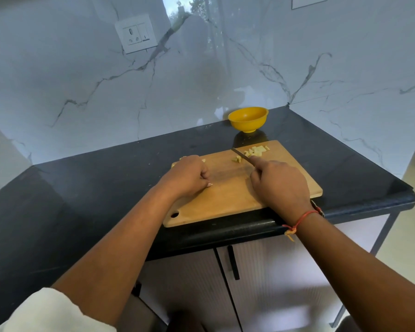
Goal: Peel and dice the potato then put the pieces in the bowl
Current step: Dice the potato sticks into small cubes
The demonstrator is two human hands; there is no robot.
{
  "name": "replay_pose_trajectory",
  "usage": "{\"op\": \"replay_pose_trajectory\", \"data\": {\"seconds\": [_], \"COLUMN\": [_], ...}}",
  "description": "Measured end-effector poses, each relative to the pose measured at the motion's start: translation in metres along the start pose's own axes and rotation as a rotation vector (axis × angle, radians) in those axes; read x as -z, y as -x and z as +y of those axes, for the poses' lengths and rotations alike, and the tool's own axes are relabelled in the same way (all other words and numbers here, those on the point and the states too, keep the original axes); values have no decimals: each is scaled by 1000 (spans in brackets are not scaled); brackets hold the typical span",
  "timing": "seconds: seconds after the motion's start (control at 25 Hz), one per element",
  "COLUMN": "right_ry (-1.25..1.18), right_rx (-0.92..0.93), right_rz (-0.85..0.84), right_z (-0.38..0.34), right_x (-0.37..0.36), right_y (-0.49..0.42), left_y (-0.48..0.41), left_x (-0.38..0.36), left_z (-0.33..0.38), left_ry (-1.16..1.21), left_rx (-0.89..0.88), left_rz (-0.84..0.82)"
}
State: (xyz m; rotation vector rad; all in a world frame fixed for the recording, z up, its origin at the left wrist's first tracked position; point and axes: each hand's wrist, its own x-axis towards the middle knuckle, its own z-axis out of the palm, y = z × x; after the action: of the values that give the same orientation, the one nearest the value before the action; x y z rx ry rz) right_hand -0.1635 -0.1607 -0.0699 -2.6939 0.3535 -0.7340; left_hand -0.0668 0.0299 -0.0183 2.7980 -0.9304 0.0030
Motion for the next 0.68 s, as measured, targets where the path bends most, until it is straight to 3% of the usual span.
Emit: {"op": "replay_pose_trajectory", "data": {"seconds": [0.4,0.68], "right_ry": [-10,-5], "right_rx": [8,10], "right_rz": [9,-8], "right_z": [1,0], "right_x": [-1,1], "right_y": [0,0], "left_y": [-1,3], "left_x": [10,6], "left_z": [2,-8], "left_ry": [-86,-56], "left_rx": [63,11], "left_rz": [-77,-100]}}
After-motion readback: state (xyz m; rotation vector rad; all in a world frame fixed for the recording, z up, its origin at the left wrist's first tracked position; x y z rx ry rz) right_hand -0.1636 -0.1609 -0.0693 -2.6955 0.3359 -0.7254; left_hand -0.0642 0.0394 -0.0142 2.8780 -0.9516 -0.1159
